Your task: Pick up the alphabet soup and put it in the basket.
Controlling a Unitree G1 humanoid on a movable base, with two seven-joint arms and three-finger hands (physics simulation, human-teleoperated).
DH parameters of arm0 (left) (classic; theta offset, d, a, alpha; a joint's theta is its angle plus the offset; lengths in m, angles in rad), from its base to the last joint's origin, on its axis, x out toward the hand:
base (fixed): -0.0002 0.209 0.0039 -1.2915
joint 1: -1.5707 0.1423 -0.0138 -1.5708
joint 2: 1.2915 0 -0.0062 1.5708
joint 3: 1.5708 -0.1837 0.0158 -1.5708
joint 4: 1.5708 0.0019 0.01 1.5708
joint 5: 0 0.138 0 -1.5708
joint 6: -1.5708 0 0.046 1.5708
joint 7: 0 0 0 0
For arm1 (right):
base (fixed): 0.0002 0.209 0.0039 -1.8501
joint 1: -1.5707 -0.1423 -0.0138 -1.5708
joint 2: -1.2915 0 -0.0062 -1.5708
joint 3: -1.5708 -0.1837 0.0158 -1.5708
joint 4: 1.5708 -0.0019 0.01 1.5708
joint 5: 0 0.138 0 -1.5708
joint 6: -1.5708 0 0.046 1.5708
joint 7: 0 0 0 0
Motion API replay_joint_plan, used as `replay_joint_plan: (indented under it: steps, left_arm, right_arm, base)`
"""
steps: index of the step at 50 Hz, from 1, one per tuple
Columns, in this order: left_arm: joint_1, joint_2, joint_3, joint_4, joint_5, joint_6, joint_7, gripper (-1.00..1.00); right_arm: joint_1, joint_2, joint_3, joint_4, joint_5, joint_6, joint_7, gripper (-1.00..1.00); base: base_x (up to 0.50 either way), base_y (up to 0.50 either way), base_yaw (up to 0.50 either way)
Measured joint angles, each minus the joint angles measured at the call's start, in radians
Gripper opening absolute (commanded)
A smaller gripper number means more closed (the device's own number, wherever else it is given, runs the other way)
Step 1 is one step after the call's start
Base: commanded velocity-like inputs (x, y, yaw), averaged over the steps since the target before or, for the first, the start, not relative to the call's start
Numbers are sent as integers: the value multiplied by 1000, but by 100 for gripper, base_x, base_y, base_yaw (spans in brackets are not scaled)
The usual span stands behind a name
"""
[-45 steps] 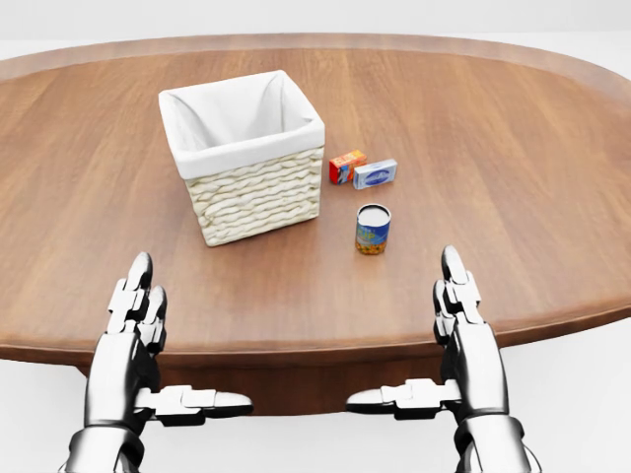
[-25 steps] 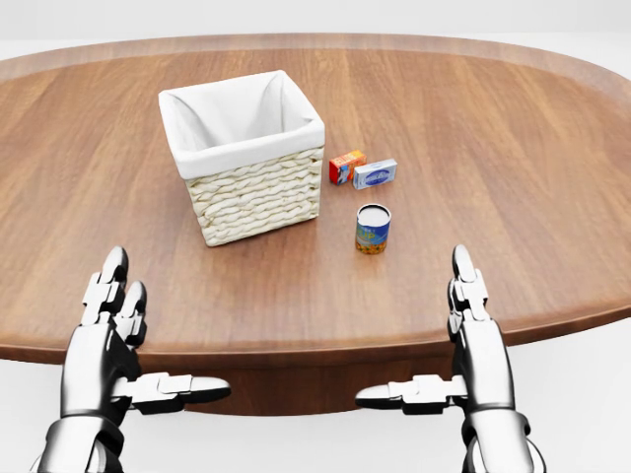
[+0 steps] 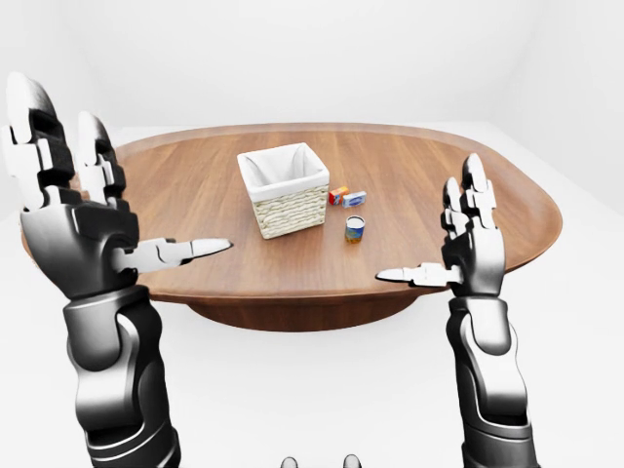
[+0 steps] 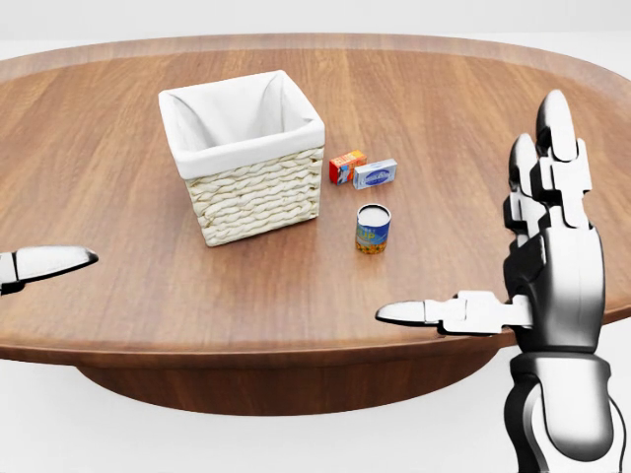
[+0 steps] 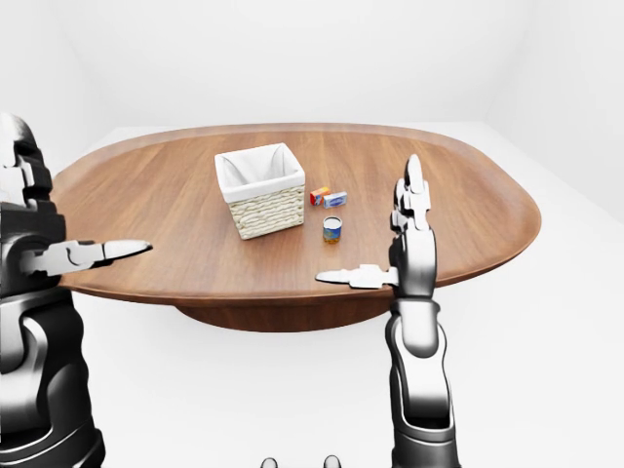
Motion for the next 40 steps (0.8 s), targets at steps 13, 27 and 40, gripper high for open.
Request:
replay_joint_plan:
  steps: [13,27,40]
  left_arm:
    - [-136,117,143,-173,-228,0,119,100]
    - [-156,194,181,-203,-399,0,224,100]
    - [-149,218,185,-205,-461,0,265,100]
  right_arm:
    - [-65,-27,-36,-171,61,0,-4,100]
    - [-75,-34,-41,-210,74,0,-8,100]
    - [-84,-40,-69,-196,93,0,-26,100]
  base:
    - [0,0,0]
    - [0,0,0]
    - [0,0,0]
